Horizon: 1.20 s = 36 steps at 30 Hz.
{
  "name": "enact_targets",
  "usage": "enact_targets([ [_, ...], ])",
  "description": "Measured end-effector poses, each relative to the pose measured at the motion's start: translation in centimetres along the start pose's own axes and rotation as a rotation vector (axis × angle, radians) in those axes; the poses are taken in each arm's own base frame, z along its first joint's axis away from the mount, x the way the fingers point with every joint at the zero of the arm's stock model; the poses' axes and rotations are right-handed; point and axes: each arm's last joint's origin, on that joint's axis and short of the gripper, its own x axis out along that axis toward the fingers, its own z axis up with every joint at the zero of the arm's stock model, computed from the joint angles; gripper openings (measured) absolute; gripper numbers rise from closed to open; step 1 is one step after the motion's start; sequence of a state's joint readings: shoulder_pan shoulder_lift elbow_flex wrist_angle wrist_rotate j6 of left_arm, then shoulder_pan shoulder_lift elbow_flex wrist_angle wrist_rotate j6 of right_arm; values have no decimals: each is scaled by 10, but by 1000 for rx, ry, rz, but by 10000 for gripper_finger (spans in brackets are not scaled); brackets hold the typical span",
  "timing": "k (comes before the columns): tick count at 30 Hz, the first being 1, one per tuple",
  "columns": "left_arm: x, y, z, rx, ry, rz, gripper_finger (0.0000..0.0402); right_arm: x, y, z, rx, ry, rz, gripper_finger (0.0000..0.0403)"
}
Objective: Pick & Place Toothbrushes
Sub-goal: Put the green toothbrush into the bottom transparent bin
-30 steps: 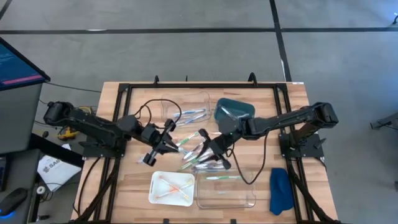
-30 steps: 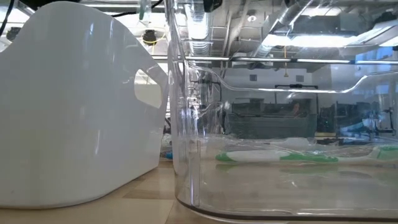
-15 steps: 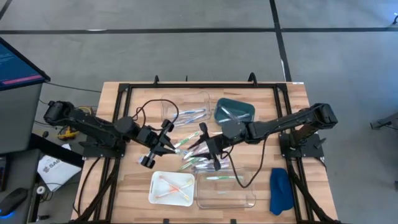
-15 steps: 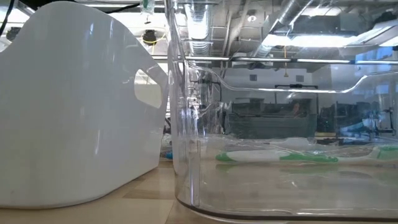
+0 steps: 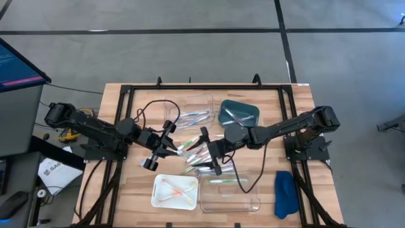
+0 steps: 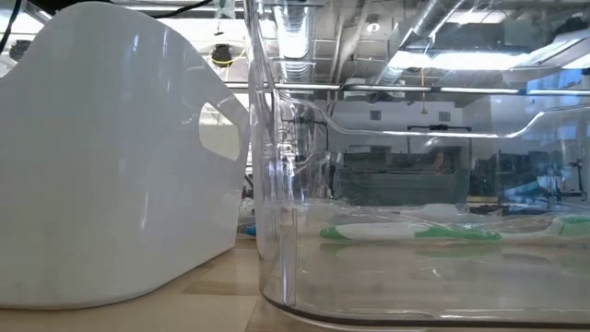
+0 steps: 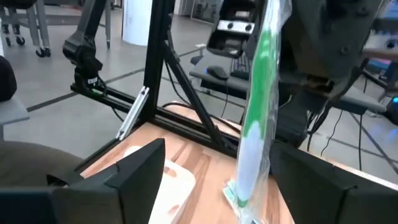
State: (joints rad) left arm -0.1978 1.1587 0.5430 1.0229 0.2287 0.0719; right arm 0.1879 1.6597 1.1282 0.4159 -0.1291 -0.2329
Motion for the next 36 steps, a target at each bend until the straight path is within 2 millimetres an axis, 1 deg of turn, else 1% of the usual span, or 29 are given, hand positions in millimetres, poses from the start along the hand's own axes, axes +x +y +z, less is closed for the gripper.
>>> enact_targets([
  [7, 0, 0, 7, 52, -75, -18, 7, 0, -3, 1, -2, -15, -12, 282],
  [13, 0, 0, 10, 64, -101, -25, 7, -1, -9, 4, 1, -55, -33, 282],
  [15, -1, 0, 11, 90, -119, -22, 7, 4, -9, 2, 4, -88, -42, 282],
  [18, -1, 2, 12, 115, -127, -12, 7, 5, -11, -2, 14, -88, -49, 282],
  [21, -1, 2, 12, 109, -124, -11, 7, 8, -13, -2, 19, -106, -59, 282],
  [23, -1, 2, 10, 109, -120, -14, 7, 7, -13, -7, 24, -76, -58, 282],
  [26, 0, 3, 9, 114, -116, -12, 7, 7, -15, -2, 19, -113, -68, 282],
  [28, -1, 4, 9, 116, -116, -8, 7, 8, -15, -4, 20, -104, -71, 282],
  [36, 0, 9, 3, 117, -89, 9, 7, 8, -17, -6, 10, -72, -168, 282],
])
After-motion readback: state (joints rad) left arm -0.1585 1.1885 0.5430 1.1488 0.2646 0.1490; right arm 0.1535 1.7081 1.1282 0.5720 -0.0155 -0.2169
